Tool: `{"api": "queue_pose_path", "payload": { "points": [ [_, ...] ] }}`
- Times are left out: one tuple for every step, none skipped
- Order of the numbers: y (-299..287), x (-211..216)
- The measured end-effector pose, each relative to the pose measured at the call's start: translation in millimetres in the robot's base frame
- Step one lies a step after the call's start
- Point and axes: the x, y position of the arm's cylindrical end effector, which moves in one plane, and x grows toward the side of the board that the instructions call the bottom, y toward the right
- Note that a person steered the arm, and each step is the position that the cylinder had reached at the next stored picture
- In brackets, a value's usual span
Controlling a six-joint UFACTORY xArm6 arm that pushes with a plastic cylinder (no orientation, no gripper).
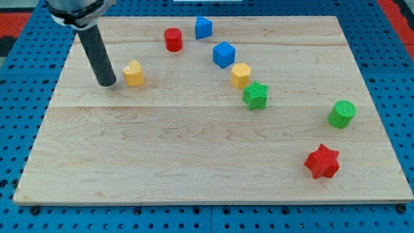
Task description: Move the red star below yellow heart
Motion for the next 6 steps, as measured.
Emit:
{"api": "queue_pose_path", "payload": {
  "points": [
    [31, -1],
    [40, 15],
    [146, 101],
    [289, 119],
    [388, 121],
    [416, 150]
  ]
}}
